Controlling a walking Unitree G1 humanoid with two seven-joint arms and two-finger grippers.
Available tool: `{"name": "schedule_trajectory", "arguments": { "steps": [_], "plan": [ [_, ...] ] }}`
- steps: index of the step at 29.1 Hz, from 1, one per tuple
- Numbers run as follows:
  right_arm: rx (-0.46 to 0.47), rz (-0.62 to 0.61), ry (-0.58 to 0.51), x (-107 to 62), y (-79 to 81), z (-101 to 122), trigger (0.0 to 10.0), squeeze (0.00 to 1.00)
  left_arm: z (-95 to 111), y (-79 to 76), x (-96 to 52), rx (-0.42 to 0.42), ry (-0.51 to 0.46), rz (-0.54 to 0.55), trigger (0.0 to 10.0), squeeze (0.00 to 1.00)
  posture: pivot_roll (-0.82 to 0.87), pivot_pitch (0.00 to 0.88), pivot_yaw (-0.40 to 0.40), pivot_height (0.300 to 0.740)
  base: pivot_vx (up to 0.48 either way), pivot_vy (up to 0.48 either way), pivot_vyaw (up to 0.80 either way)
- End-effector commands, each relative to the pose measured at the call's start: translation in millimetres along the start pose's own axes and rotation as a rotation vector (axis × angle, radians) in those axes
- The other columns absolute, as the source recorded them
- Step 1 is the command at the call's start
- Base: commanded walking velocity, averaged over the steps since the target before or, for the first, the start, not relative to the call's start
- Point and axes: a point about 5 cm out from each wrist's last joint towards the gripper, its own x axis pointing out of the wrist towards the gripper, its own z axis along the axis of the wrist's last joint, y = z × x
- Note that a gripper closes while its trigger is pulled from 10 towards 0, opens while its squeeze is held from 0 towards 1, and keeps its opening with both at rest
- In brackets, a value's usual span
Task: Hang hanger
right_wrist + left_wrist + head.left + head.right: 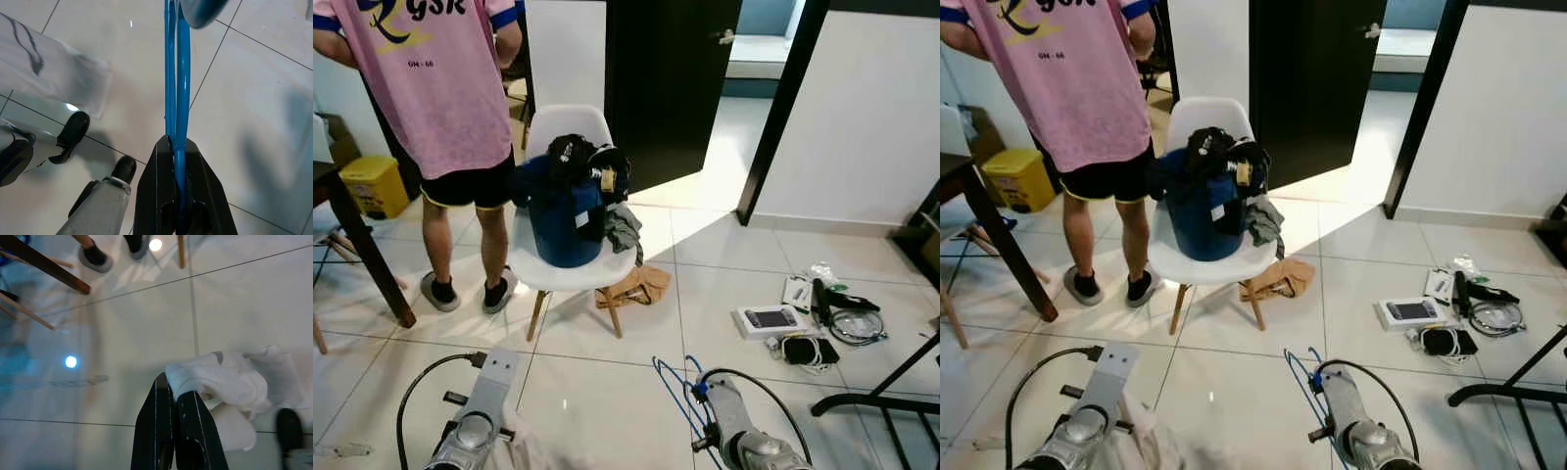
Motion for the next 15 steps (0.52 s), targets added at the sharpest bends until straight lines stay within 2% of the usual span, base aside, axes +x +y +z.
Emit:
{"name": "schedule_trajectory", "arguments": {
  "steps": [1, 2, 3, 4, 5, 7, 8, 9, 13, 15],
  "plan": [
    [-0.003, -0.001, -0.005, -0.2, -0.1, 0, 10.0, 0.00, 1, 2.5, 0.8, 0.051, -0.008, 0.014, 10.0, 0.00, 0.11, 0.000, -0.091, 0.740, 0.000, 0.000, 0.00],
    [-0.008, 0.002, -0.002, -0.2, 0.2, -1, 10.0, 0.00, -1, 21.8, -0.3, 0.081, -0.059, 0.058, 10.0, 0.00, 0.11, 0.000, -0.097, 0.740, 0.000, 0.000, 0.00],
    [-0.008, 0.002, -0.002, -0.2, 0.2, -1, 10.0, 0.00, -1, 21.8, -0.3, 0.081, -0.059, 0.058, 10.0, 0.00, 0.11, 0.000, -0.097, 0.740, 0.000, 0.000, 0.00],
    [-0.015, 0.003, 0.001, -0.3, -0.5, -1, 10.0, 0.00, -4, 36.3, -6.0, 0.165, -0.116, 0.112, 10.0, 0.00, 0.11, 0.000, -0.100, 0.740, 0.000, 0.000, 0.00],
    [-0.019, 0.002, 0.002, -0.7, -1.8, -1, 10.0, 0.00, -7, 43.4, -13.7, 0.224, -0.170, 0.159, 10.0, 0.00, 0.11, 0.000, -0.097, 0.740, 0.000, 0.000, 0.00],
    [-0.019, 0.002, 0.002, -0.7, -1.8, -1, 10.0, 0.00, -7, 43.4, -13.7, 0.224, -0.170, 0.159, 10.0, 0.00, 0.11, 0.000, -0.097, 0.740, 0.000, 0.000, 0.00],
    [-0.021, 0.001, 0.001, -0.9, -2.9, -1, 10.0, 0.00, -8, 46.2, -18.9, 0.283, -0.205, 0.189, 10.0, 0.00, 0.11, 0.000, -0.096, 0.740, 0.000, 0.000, 0.00],
    [-0.019, -0.002, 0.001, -1.3, -4.5, -1, 10.0, 0.00, -10, 43.3, -21.1, 0.291, -0.215, 0.205, 10.0, 0.00, 0.11, 0.000, -0.089, 0.740, 0.000, 0.000, 0.00],
    [-0.013, -0.008, -0.002, -1.9, -6.8, -1, 10.0, 0.00, -15, 34.3, -20.9, 0.226, -0.230, 0.179, 10.0, 0.00, 0.12, 0.000, -0.083, 0.740, 0.000, 0.000, 0.00],
    [-0.018, -0.011, -0.002, -2.3, -8.4, -1, 10.0, 0.00, -22, 31.9, -18.7, 0.363, -0.188, 0.219, 10.0, 0.00, 0.12, 0.000, -0.074, 0.740, 0.000, 0.000, 0.00]
  ]
}}
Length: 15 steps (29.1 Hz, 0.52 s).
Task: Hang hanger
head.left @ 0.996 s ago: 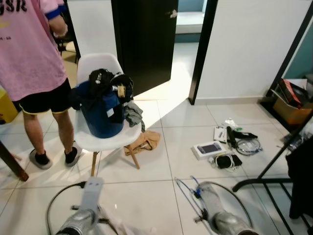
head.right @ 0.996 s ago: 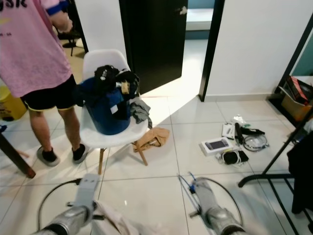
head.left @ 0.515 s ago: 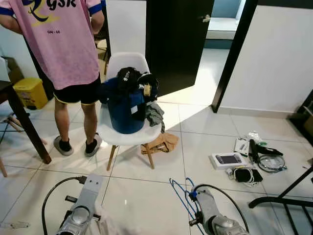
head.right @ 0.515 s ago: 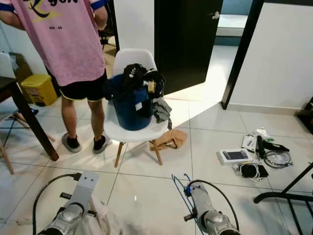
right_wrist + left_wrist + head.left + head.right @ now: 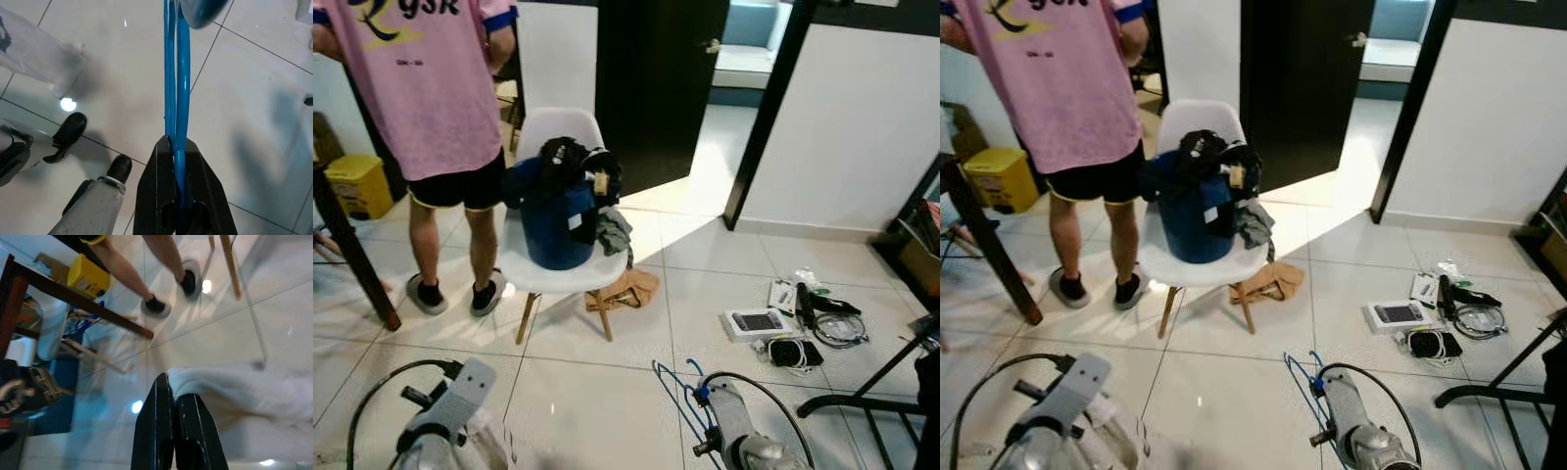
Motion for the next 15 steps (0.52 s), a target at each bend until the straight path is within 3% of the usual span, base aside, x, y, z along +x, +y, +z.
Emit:
{"name": "schedule_trajectory", "arguments": {
  "steps": [1, 5, 15],
  "plan": [
    [-0.012, -0.006, -0.004, -0.6, -2.9, 1, 10.0, 0.00, 1, 1.0, 2.3, 0.067, -0.002, 0.028, 10.0, 0.00, 0.12, 0.000, -0.074, 0.740, 0.000, 0.000, 0.00],
    [-0.009, -0.011, -0.005, -0.8, -3.7, 1, 10.0, 0.00, -10, -1.4, 0.6, 0.076, 0.056, 0.003, 10.0, 0.00, 0.13, 0.000, -0.068, 0.740, 0.000, 0.000, 0.00],
    [0.005, -0.008, -0.009, -0.1, -0.8, 0, 10.0, 0.00, -36, 2.7, -15.4, -0.011, 0.121, 0.024, 10.0, 0.00, 0.17, 0.000, -0.048, 0.740, 0.000, 0.000, 0.00]
  ]
}}
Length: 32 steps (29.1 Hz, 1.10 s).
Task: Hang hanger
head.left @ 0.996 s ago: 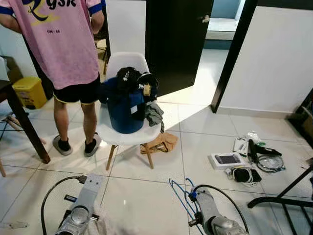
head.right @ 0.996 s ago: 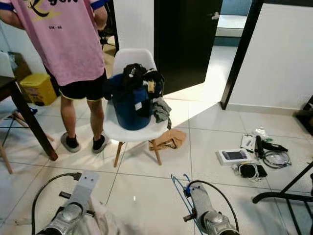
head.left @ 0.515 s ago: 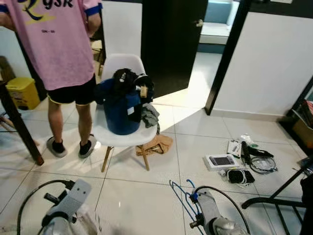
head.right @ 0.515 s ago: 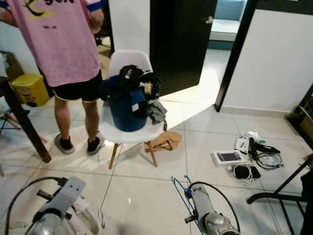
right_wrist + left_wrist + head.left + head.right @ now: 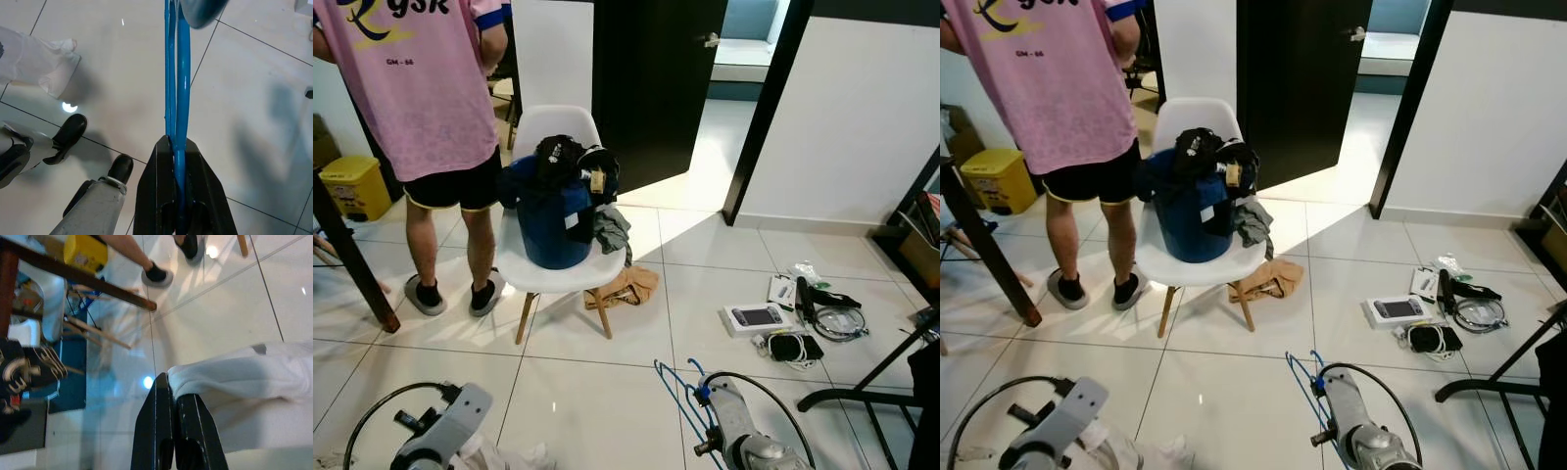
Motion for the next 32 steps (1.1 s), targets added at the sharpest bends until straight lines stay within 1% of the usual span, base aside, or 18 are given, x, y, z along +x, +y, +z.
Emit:
{"name": "schedule_trajectory", "arguments": {
  "steps": [1, 2, 4, 6, 7, 8, 9, 10, 11, 12, 14, 18, 23, 32],
  "plan": [
    [0.005, 0.000, -0.008, 0.2, 0.9, 0, 10.0, 0.00, -7, 6.5, -0.8, -0.019, 0.011, 0.016, 10.0, 0.00, 0.17, 0.000, -0.048, 0.740, 0.000, 0.000, 0.00],
    [0.005, 0.000, -0.008, 0.2, 0.9, 0, 10.0, 0.00, -7, 6.5, -0.8, -0.019, 0.011, 0.016, 10.0, 0.00, 0.17, 0.000, -0.048, 0.740, 0.000, 0.000, 0.00],
    [0.009, 0.003, -0.008, 0.5, 2.2, 0, 10.0, 0.00, -18, 2.4, -8.2, -0.025, 0.033, -0.002, 10.0, 0.00, 0.18, 0.000, -0.039, 0.740, 0.000, 0.000, 0.00],
    [0.009, 0.003, -0.008, 0.5, 2.2, 0, 10.0, 0.00, -18, 2.4, -8.2, -0.025, 0.033, -0.002, 10.0, 0.00, 0.18, 0.000, -0.039, 0.740, 0.000, 0.000, 0.00],
    [0.012, 0.002, -0.009, 0.5, 2.6, 0, 10.0, 0.00, -24, 0.5, -12.2, -0.018, 0.043, -0.012, 10.0, 0.00, 0.18, 0.000, -0.037, 0.740, 0.000, 0.000, 0.00],
    [0.012, 0.002, -0.009, 0.5, 2.6, 0, 10.0, 0.00, -24, 0.5, -12.2, -0.018, 0.043, -0.012, 10.0, 0.00, 0.18, 0.000, -0.037, 0.740, 0.000, 0.000, 0.00],
    [0.014, 0.003, -0.009, 0.6, 2.8, 0, 10.0, 0.00, -31, -1.4, -17.1, -0.013, 0.057, -0.021, 10.0, 0.00, 0.19, 0.000, -0.036, 0.740, 0.000, 0.000, 0.00],
    [0.014, 0.003, -0.009, 0.6, 2.8, 0, 10.0, 0.00, -31, -1.4, -17.1, -0.013, 0.057, -0.021, 10.0, 0.00, 0.19, 0.000, -0.036, 0.740, 0.000, 0.000, 0.00],
    [0.015, 0.003, -0.009, 0.6, 3.1, 0, 10.0, 0.00, -37, -2.9, -21.6, -0.009, 0.075, -0.026, 10.0, 0.00, 0.19, 0.000, -0.034, 0.740, 0.000, 0.000, 0.00],
    [0.015, 0.003, -0.009, 0.6, 3.1, 0, 10.0, 0.00, -37, -2.9, -21.6, -0.009, 0.075, -0.026, 10.0, 0.00, 0.19, 0.000, -0.034, 0.740, 0.000, 0.000, 0.00],
    [0.017, 0.005, -0.009, 0.8, 3.8, 0, 10.0, 0.00, -46, -3.7, -27.1, -0.005, 0.102, -0.033, 10.0, 0.00, 0.18, 0.000, -0.029, 0.740, 0.000, 0.000, 0.00],
    [0.020, 0.006, -0.012, 1.0, 4.7, 0, 10.0, 0.00, -52, -2.3, -29.1, 0.000, 0.133, -0.046, 10.0, 0.00, 0.18, 0.000, -0.029, 0.740, 0.000, 0.000, 0.00],
    [0.017, 0.009, -0.012, 1.0, 4.7, 0, 10.0, 0.00, -53, -2.9, -28.6, -0.001, 0.143, -0.053, 10.0, 0.00, 0.18, 0.000, -0.040, 0.740, 0.000, 0.000, 0.00],
    [0.012, 0.012, -0.010, 0.8, 4.4, 0, 10.0, 0.00, -52, -4.5, -28.7, 0.003, 0.139, -0.061, 10.0, 0.00, 0.17, 0.000, -0.036, 0.740, 0.000, 0.000, 0.00]
  ]
}}
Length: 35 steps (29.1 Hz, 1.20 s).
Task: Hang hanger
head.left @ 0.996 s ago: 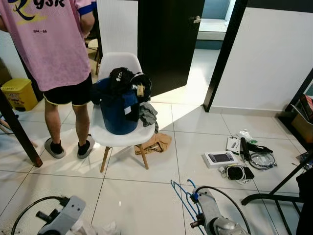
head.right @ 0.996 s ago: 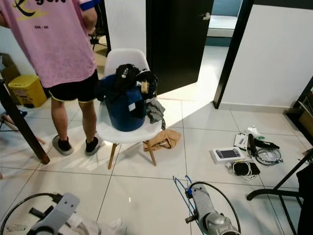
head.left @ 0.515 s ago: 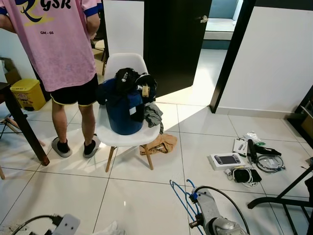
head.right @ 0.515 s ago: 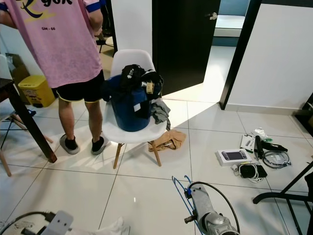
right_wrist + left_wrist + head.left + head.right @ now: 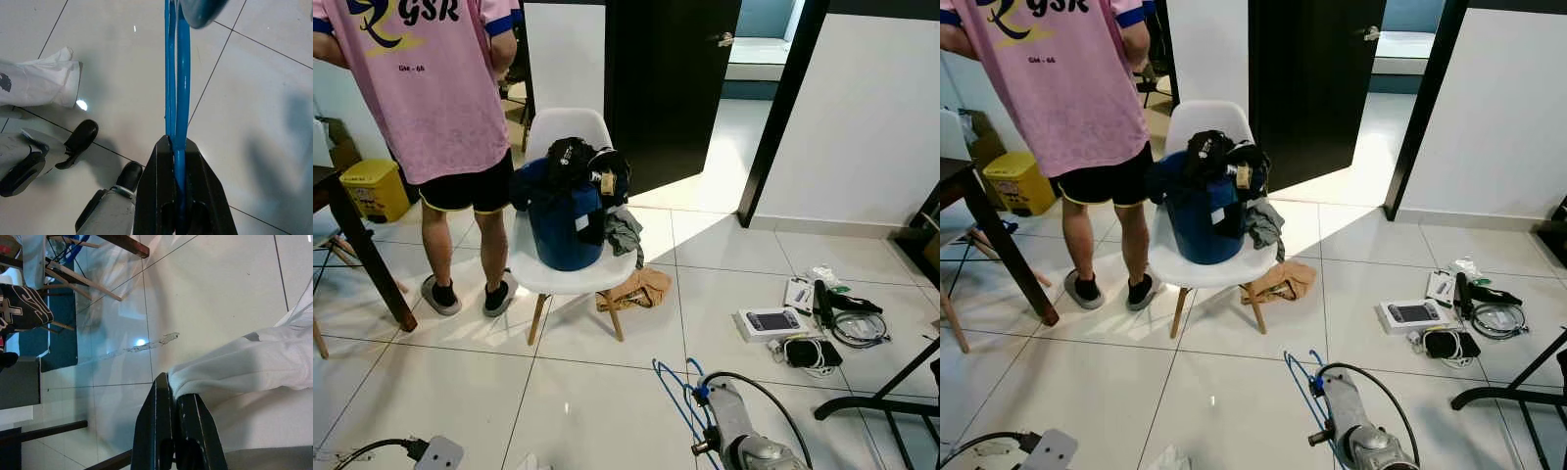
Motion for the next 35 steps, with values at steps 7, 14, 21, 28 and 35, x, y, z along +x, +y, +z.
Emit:
{"name": "schedule_trajectory", "arguments": {
  "steps": [7, 14, 21, 28, 35],
  "plan": [
    [-0.010, 0.006, 0.000, -0.3, 0.4, -2.0, 10.0, 0.00, -1.0, 3.3, 0.8, 0.011, -0.009, -0.002, 10.0, 0.00, 0.17, 0.000, -0.039, 0.740, 0.000, 0.000, 0.00],
    [-0.008, 0.009, -0.002, -0.1, 1.2, -1.3, 10.0, 0.00, -1.4, 4.6, 1.2, 0.009, -0.009, -0.001, 10.0, 0.00, 0.19, 0.000, -0.047, 0.740, 0.000, 0.000, 0.00],
    [-0.003, 0.012, -0.005, 0.3, 2.3, -0.4, 10.0, 0.00, -1.2, 5.5, 1.9, 0.010, -0.008, -0.001, 10.0, 0.00, 0.24, 0.000, -0.063, 0.740, 0.000, 0.000, 0.00],
    [-0.001, 0.015, -0.007, 0.1, 0.9, 0.8, 10.0, 0.00, 0.5, 5.1, 2.6, 0.009, -0.012, -0.001, 10.0, 0.00, 0.28, 0.000, -0.077, 0.740, 0.000, 0.000, 0.00],
    [0.002, 0.014, -0.009, -0.1, 0.0, 1.1, 10.0, 0.00, 1.4, 4.5, 2.8, 0.009, -0.013, -0.001, 10.0, 0.00, 0.29, 0.003, -0.091, 0.740, 0.000, 0.000, 0.00]
  ]
}}
